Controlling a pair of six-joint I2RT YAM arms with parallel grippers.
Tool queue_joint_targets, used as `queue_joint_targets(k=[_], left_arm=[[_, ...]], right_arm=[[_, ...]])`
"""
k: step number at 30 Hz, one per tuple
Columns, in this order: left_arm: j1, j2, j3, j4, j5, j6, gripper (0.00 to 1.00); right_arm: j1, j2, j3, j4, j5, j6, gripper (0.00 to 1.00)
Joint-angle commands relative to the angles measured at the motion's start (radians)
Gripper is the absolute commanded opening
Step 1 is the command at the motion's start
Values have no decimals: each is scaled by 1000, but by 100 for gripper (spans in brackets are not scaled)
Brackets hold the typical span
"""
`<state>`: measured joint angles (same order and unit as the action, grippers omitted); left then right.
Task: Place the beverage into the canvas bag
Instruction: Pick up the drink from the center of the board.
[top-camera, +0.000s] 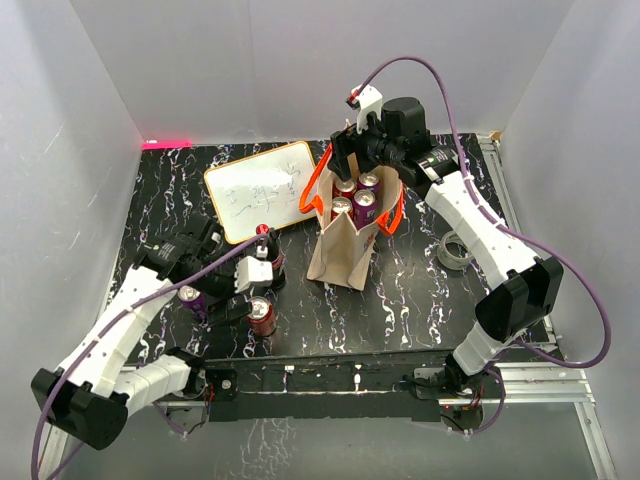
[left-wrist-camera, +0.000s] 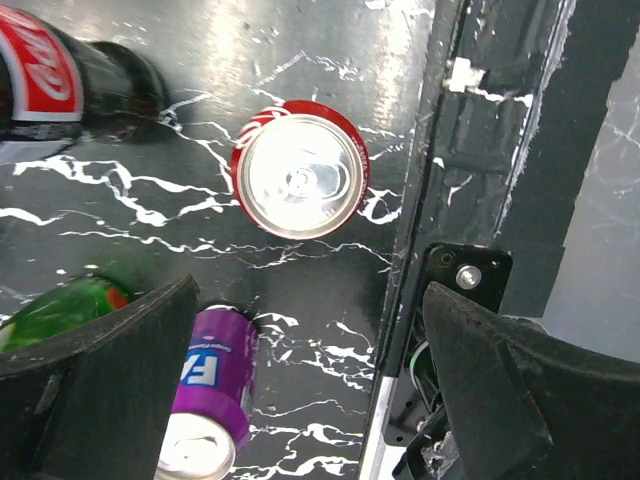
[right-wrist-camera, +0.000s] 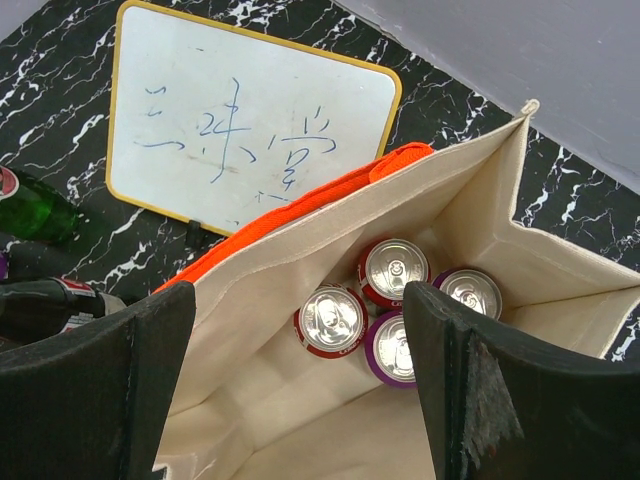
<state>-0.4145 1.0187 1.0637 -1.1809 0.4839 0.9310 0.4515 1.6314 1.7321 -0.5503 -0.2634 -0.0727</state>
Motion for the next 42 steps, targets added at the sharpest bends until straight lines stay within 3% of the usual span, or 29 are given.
queue_joint_targets(k=[1,9,19,26,37,40,42], left_arm=[[-1,37,-59,5,52,92,95],[-22,126,-129,130,66,98,90],[-119,174,-168,240,36,48,93],[-163,209,-171,265,36,26,85],[-164,214,-178,248,44,29,62],[-164,220,-157,247,56,20,50],[-165,228,-121,244,78,4,36]], right_arm=[[0,-44,41,45,33,-7,87],[0,-56,41,53,42,-28,88],[1,-69,21,56,58,-45,88],[1,-78,8,58,65,-52,88],[-1,-89,-17,64,67,-54,88],[-2,-91,-17,64,68,-53,88],[-1,-90,-12,64,76,-55,88]])
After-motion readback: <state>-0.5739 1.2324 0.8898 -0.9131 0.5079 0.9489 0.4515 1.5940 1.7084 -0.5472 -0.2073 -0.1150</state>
